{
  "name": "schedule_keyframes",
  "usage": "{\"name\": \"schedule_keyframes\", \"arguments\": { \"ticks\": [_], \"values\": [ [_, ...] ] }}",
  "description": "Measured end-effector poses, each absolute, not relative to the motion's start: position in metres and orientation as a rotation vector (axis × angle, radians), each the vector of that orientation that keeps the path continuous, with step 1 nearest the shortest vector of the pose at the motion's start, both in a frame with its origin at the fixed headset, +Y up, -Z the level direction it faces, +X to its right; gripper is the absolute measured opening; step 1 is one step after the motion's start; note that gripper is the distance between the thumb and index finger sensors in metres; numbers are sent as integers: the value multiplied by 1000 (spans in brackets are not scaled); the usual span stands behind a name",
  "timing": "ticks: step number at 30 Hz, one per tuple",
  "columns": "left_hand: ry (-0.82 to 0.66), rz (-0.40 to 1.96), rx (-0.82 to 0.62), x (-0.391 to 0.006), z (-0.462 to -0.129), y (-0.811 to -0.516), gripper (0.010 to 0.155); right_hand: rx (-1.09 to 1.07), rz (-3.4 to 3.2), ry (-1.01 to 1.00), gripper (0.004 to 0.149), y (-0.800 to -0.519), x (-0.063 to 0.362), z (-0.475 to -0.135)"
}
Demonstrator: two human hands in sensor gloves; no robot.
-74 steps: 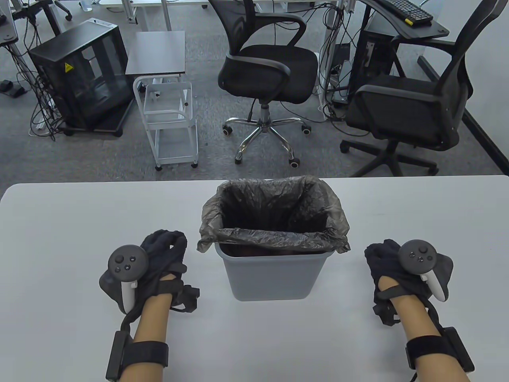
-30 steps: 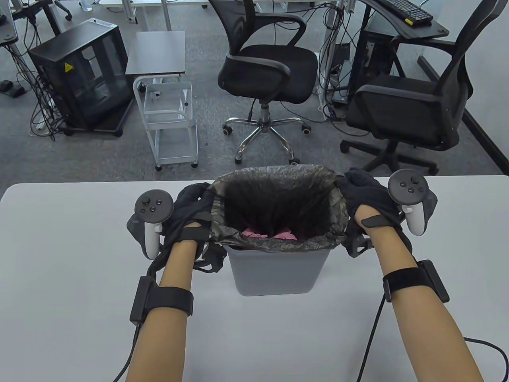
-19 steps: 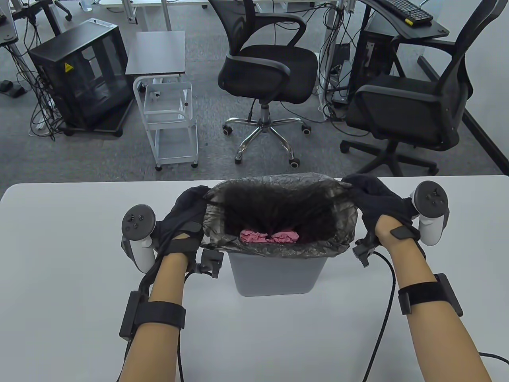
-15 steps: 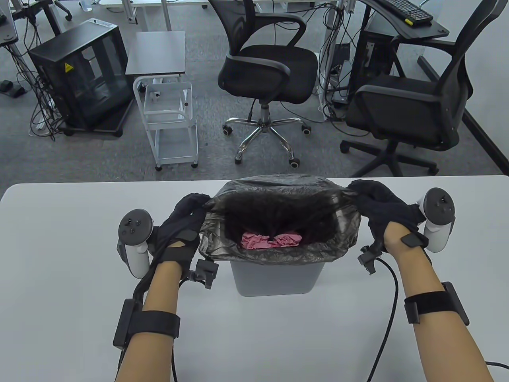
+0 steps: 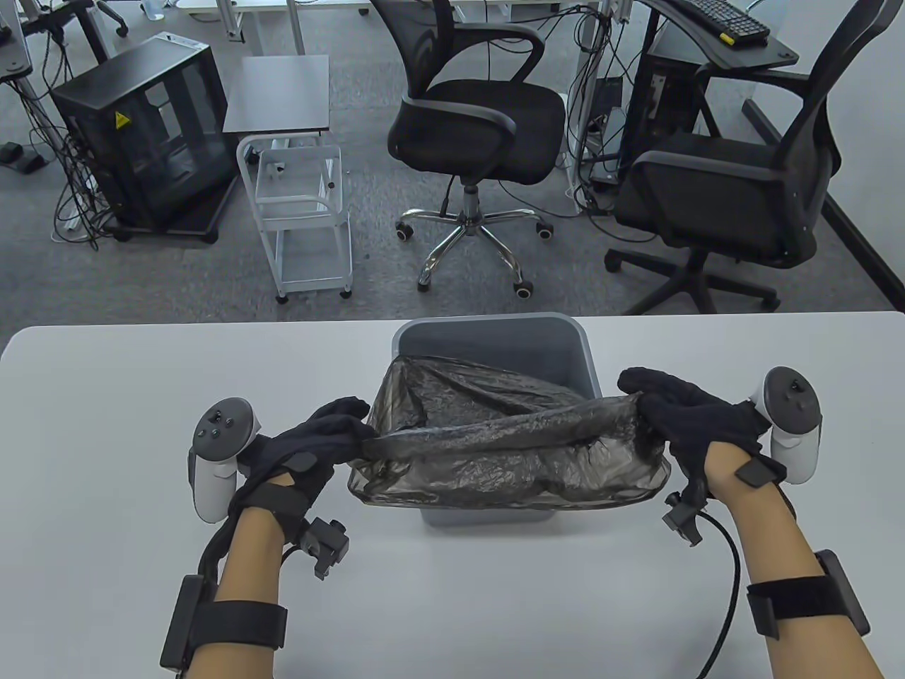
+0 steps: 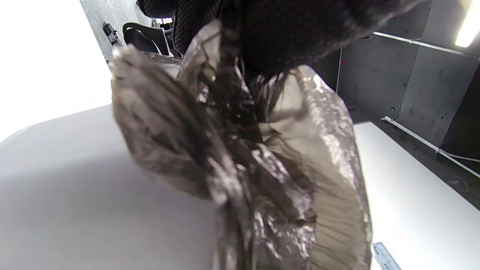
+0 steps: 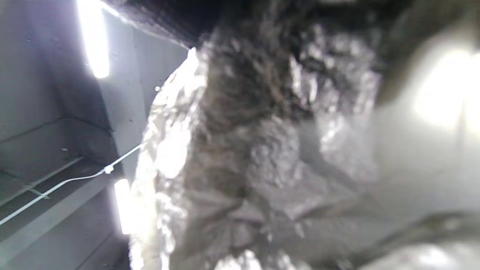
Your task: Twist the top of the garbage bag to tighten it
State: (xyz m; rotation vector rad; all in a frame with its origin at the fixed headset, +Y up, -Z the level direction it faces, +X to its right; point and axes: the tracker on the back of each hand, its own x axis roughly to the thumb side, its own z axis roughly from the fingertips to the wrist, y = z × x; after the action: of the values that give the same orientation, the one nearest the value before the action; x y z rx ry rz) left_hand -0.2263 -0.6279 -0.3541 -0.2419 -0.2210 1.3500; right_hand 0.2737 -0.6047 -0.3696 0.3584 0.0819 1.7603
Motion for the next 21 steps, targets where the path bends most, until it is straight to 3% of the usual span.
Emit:
{"name": "schedule_keyframes", "arguments": {
  "ticks": [3, 7, 16, 17, 21],
  "values": [
    [-244, 1326, -265, -224, -352, -631, 45, 320, 1860, 154, 63, -609, 270, -366],
    [-170, 1293, -232, -220, -351, -634, 61, 237, 1960, 266, 75, -615, 262, -363],
    [-75, 1067, -198, -216, -347, -636, 46, 233, 2134, 484, 83, -622, 245, -359],
    [-55, 1051, -166, -217, -346, -636, 51, 244, 2149, 491, 82, -622, 244, -359],
    [-61, 1007, -199, -216, -344, -638, 101, 267, 2224, 541, 88, -624, 242, -356]
  ]
}}
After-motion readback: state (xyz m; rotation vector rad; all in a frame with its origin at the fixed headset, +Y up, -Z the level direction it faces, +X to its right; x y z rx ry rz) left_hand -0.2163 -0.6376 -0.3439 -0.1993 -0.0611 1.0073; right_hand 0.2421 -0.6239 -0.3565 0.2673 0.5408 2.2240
